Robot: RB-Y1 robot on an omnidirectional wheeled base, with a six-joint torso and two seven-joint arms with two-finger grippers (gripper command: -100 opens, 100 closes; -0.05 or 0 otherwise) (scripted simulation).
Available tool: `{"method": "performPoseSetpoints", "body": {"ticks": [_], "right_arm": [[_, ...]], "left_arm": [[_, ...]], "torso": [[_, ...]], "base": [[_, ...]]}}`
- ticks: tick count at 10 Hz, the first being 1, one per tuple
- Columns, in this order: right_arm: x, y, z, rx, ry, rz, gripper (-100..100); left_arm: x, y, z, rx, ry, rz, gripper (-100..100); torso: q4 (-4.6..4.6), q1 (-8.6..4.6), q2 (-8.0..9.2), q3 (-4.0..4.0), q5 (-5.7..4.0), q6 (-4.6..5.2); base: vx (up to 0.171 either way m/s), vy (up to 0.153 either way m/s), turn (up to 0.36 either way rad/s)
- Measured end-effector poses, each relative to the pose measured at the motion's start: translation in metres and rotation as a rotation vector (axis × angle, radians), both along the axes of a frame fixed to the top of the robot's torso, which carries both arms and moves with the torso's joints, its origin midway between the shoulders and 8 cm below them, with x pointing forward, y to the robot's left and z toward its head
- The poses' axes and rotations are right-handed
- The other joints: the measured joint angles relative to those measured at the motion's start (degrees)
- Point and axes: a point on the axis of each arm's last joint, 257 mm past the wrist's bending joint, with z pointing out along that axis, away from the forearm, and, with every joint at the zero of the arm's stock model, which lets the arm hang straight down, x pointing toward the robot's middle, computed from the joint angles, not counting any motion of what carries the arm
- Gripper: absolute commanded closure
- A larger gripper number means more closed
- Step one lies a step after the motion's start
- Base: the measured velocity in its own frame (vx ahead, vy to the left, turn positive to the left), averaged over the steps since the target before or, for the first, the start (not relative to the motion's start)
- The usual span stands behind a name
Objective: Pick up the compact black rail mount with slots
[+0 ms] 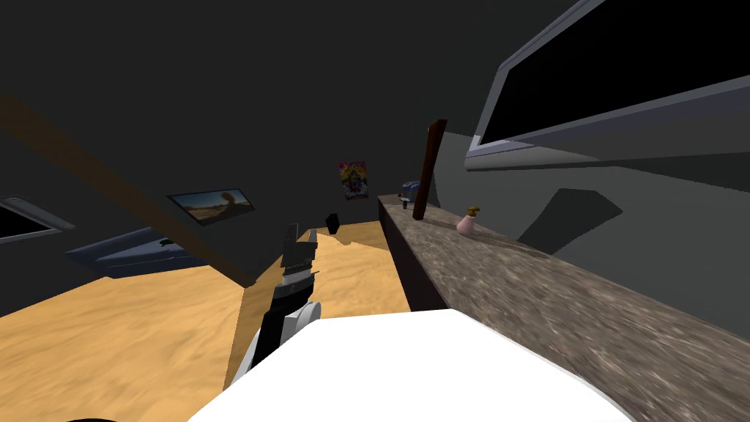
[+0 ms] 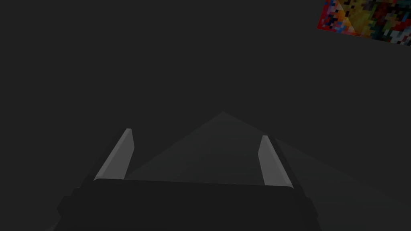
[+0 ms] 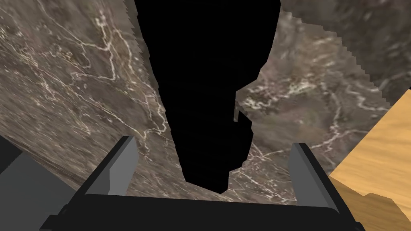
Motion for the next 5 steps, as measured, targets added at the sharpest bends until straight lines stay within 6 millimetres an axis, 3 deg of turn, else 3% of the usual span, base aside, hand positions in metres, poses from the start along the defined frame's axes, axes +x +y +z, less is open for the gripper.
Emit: {"method": "performPoseSetpoints", "body": {"ticks": [1, 5], "right_arm": [[0.000, 0.000, 0.000, 0.000, -0.001, 0.000, -100], [-0.002, -0.008, -0.019, -0.003, -0.007, -0.017, -100]], "left_arm": [[0.000, 0.000, 0.000, 0.000, 0.000, 0.000, 0], [0.000, 0.000, 0.000, 0.000, 0.000, 0.000, 0]], "torso": [[0.00, 0.14, 0.00, 0.00, 0.04, 0.00], [0.00, 0.27, 0.00, 0.00, 0.07, 0.00]], "base": [[0.001, 0.005, 0.048], [0.002, 0.011, 0.040]]}}
